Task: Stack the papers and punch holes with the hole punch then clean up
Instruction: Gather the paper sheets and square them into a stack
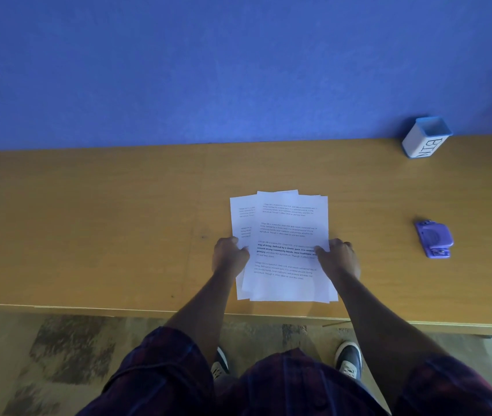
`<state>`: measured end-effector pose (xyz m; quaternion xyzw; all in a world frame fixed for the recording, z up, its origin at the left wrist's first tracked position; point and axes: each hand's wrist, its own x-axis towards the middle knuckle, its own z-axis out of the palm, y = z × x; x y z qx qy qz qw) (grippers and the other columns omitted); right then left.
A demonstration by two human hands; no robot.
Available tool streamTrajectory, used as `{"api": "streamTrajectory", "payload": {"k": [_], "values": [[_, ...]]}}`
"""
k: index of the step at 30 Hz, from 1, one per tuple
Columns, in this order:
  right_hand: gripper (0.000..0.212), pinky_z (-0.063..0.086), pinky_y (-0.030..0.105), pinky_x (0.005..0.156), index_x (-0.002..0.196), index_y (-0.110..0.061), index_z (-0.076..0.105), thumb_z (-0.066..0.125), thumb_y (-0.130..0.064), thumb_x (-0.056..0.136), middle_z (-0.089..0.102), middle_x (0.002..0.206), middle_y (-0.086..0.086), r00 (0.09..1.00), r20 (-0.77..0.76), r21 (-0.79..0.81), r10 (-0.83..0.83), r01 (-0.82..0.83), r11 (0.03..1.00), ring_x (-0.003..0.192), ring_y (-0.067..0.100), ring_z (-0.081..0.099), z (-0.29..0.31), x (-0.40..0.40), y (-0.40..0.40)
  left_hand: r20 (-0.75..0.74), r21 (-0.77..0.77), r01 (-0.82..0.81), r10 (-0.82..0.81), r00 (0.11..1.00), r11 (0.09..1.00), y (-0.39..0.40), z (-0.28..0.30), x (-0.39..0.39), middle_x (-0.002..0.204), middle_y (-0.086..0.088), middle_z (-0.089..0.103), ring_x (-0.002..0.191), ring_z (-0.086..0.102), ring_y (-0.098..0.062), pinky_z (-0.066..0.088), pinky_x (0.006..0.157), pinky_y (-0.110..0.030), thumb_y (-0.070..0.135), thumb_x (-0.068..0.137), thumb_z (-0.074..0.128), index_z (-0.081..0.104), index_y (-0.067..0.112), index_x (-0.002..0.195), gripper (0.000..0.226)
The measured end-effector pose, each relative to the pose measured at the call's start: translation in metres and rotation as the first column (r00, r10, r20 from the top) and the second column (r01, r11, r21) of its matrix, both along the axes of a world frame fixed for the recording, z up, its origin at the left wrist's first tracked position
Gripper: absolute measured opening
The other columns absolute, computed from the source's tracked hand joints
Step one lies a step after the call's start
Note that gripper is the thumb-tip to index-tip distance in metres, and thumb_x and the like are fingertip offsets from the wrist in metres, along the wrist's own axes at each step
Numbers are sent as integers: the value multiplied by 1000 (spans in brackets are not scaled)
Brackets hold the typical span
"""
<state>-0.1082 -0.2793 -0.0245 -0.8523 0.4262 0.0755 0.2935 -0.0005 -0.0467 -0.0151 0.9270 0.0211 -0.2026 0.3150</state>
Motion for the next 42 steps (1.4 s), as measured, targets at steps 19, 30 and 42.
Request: {"api": "streamTrajectory", "payload": {"k": [19,30,42], "values": [[25,56,35,80,108,-3,71,75,0,83,73,105,13,921,226,706,-317,69,705,86,25,68,-4,15,14,-145,-230,-70,36,989,971,2,-7,3,108,0,76,103,69,-18,55,91,-30,21,86,76,78,13,102,18],[25,61,35,74,102,-8,76,80,-1,78,78,104,7,833,497,763,-244,-286,580,93,26,75,56,35,0,-282,-754,-208,-21,959,623,-1,52,40,125,-8,73,112,71,-27,58,92,-44,16,72,91,67,9,126,59],[26,62,39,82,97,-10,78,86,-3,73,78,105,8,716,682,608,-147,-444,658,96,22,74,88,40,-10,-93,-786,19,-149,984,618,-6,92,45,115,-4,77,108,73,-19,58,86,-33,6,67,92,76,16,109,46]]}}
